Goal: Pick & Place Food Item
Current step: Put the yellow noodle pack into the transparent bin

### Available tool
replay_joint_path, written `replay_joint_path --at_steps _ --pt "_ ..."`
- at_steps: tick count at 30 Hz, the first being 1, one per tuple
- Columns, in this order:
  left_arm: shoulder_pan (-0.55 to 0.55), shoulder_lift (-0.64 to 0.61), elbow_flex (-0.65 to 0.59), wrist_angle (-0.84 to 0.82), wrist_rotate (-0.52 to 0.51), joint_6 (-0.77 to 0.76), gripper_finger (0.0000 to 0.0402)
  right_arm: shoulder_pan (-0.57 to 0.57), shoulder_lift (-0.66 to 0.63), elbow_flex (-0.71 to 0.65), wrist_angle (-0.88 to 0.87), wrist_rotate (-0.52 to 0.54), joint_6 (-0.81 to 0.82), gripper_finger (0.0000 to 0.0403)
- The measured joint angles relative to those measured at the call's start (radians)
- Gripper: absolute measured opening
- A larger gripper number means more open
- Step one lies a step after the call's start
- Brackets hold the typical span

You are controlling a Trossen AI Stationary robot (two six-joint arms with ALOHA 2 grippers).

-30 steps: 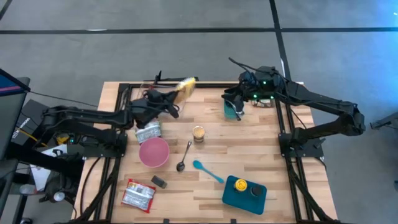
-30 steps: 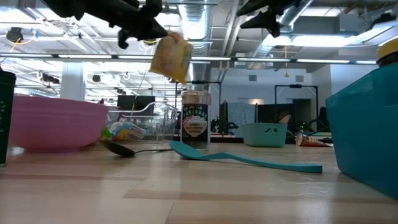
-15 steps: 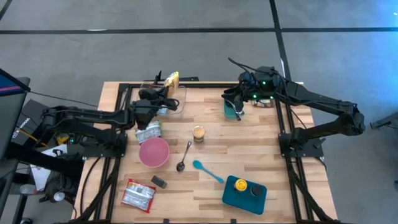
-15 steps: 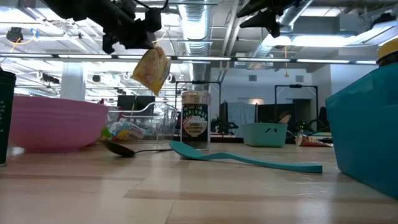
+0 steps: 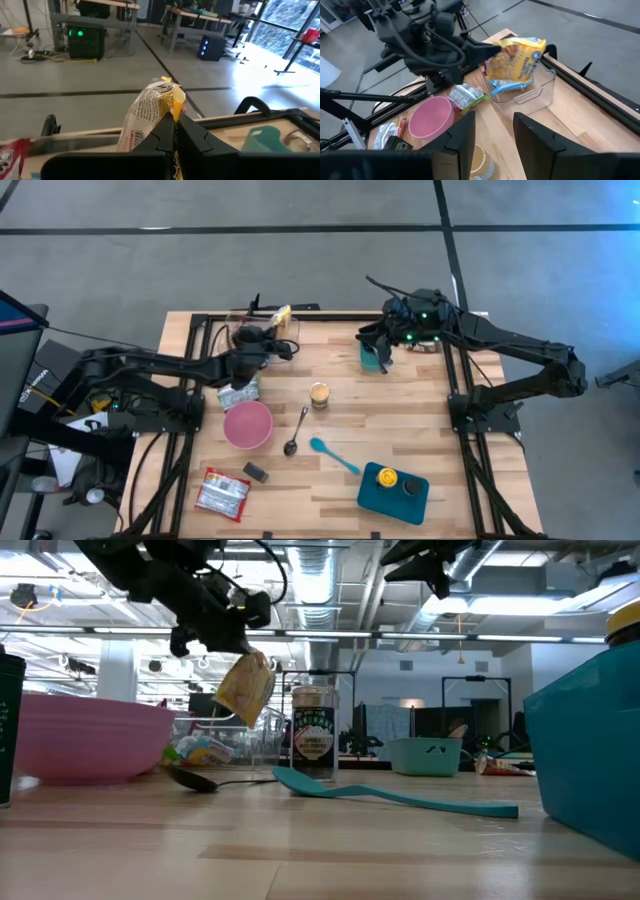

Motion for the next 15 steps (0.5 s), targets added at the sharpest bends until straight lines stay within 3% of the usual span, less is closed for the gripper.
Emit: replay_joint_path --at_steps 15 --pt "0.038 0.146 0.0 0.005 0.006 -0.173 0.0 0.011 0.0 0.0 0.0 0.0 0.0 0.0127"
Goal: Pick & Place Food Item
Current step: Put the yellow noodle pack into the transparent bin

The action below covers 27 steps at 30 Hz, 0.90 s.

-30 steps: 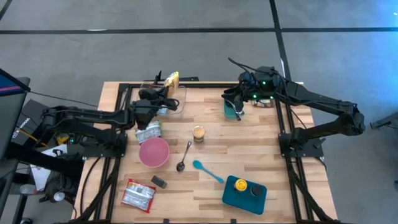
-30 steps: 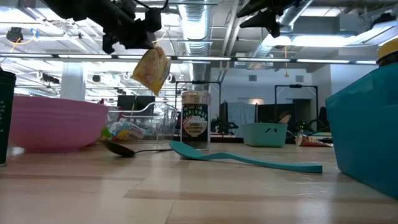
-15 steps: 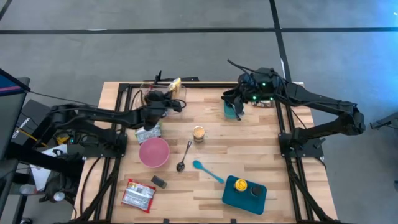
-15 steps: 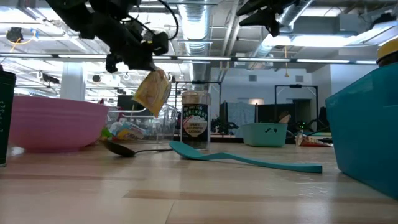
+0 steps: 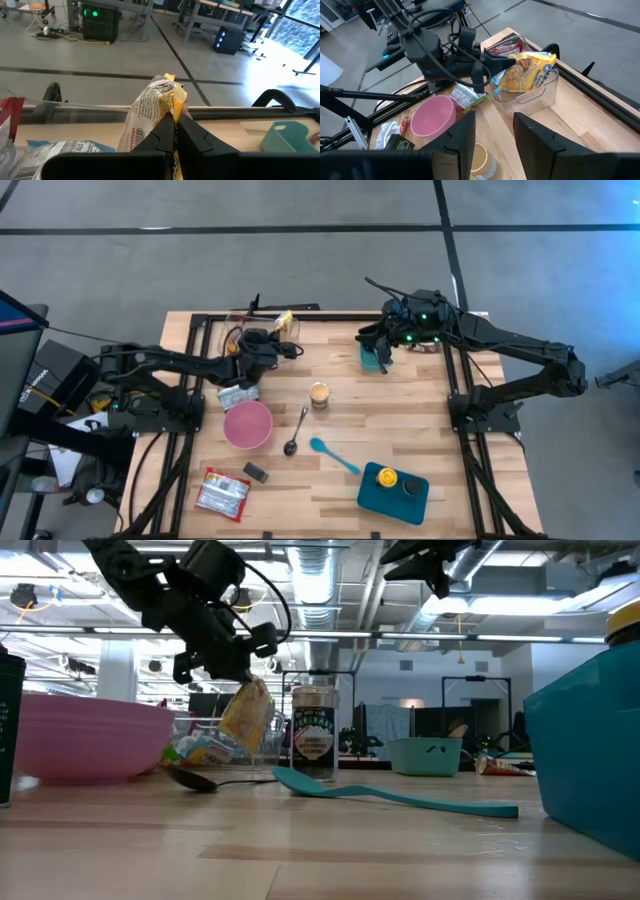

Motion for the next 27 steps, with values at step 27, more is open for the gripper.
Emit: replay_joint_path --at_steps 27 --pt "0.025 0.134 0.0 0.123 0.153 -0.045 0.0006 0.001 0.0 0.0 -0.004 0.0 0.0 0.0127"
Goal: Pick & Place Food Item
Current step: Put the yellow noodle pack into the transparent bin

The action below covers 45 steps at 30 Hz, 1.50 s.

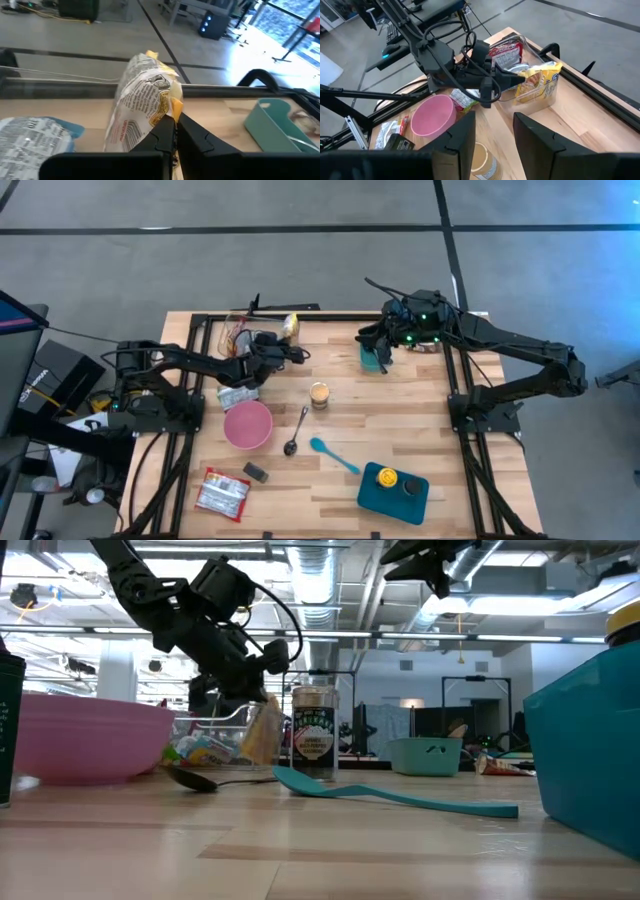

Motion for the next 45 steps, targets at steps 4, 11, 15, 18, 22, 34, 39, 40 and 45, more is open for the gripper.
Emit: replay_joint_path --at_steps 4,11,15,18,22,34,39,40,45 --pt "0.0 0.0 0.0 -0.001 0.042 0.0 0.0006 0.0 0.0 0.0 -0.009 0.0 0.0 0.0127" --pt "0.0 0.0 0.0 -0.002 0.068 0.0 0.0006 0.0 0.0 0.0 -0.02 0.0 0.0 0.0127" --pt "0.0 0.0 0.0 -0.002 0.083 0.0 0.0006 0.0 0.0 0.0 -0.022 0.0 0.0 0.0127" --pt "0.0 0.0 0.0 -0.003 0.095 0.0 0.001 0.0 0.0 0.0 -0.022 0.0 0.0 0.0127" --pt "0.0 0.0 0.0 -0.003 0.109 0.0 0.0041 0.0 0.0 0.0 -0.021 0.0 0.0 0.0127" --pt "0.002 0.0 0.0 -0.003 0.118 0.0 0.0123 0.0 0.0 0.0 -0.021 0.0 0.0 0.0127" --pt "0.002 0.0 0.0 -0.002 0.119 0.0 0.0129 0.0 0.0 0.0 -0.021 0.0 0.0 0.0127" --pt "0.002 0.0 0.0 -0.002 0.119 0.0 0.013 0.0 0.0 0.0 -0.021 0.0 0.0 0.0127" --pt "0.002 0.0 0.0 -0.002 0.118 0.0 0.013 0.0 0.0 0.0 -0.021 0.0 0.0 0.0127"
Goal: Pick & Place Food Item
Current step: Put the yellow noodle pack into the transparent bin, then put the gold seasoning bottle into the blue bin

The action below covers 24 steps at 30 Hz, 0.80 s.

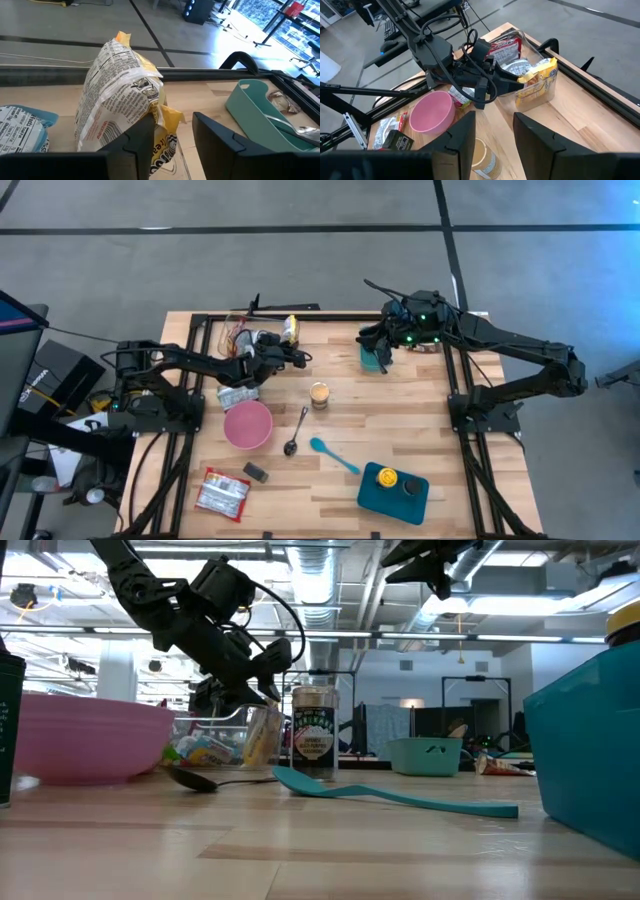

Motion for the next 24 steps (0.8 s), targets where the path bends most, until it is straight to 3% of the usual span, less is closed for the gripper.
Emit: replay_joint_path --at_steps 16,24 --pt "0.0 -0.156 -0.001 -0.059 0.001 0.108 0.013 0.0 0.0 0.0 0.0 0.0 -0.011 0.0127" --pt "0.0 -0.236 -0.001 -0.069 0.083 0.085 0.0125 0.0 0.0 0.0 0.0 0.0 -0.011 0.0127"
